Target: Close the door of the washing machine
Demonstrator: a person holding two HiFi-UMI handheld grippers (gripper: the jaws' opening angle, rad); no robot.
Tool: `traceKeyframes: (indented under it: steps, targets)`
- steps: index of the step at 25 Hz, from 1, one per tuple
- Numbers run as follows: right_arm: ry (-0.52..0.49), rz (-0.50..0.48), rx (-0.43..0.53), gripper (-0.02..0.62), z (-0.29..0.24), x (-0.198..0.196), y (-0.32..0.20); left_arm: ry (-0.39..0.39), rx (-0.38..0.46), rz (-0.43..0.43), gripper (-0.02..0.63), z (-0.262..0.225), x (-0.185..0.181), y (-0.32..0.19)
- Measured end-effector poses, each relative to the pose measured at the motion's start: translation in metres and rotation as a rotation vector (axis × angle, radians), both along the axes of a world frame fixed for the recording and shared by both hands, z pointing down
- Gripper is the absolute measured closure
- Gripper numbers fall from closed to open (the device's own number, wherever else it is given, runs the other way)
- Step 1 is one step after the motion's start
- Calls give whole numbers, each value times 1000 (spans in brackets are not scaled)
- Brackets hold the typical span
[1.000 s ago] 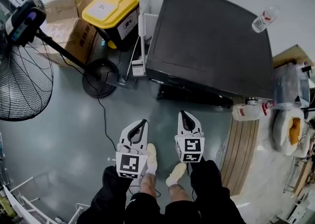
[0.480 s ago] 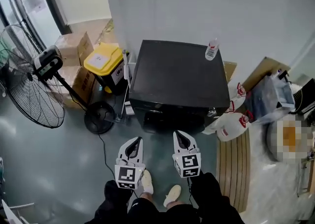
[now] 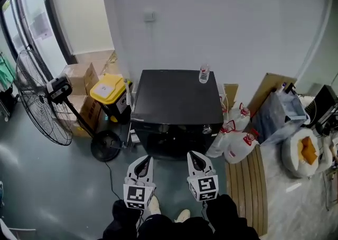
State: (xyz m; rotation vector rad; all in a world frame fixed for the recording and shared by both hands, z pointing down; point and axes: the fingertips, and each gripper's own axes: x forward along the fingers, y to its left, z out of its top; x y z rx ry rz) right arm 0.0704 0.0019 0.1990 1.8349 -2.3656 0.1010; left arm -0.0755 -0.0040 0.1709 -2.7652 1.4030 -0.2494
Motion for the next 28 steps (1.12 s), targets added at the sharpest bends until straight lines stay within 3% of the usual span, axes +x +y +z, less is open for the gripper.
traceKeyframes:
  steps: [12, 28]
  targets:
    - [35, 55, 73, 578, -27, 48, 91, -25, 31, 13, 583, -18, 30, 72]
    - [12, 59, 68, 578, -20, 57, 114, -28, 29, 28, 583, -18, 43, 95]
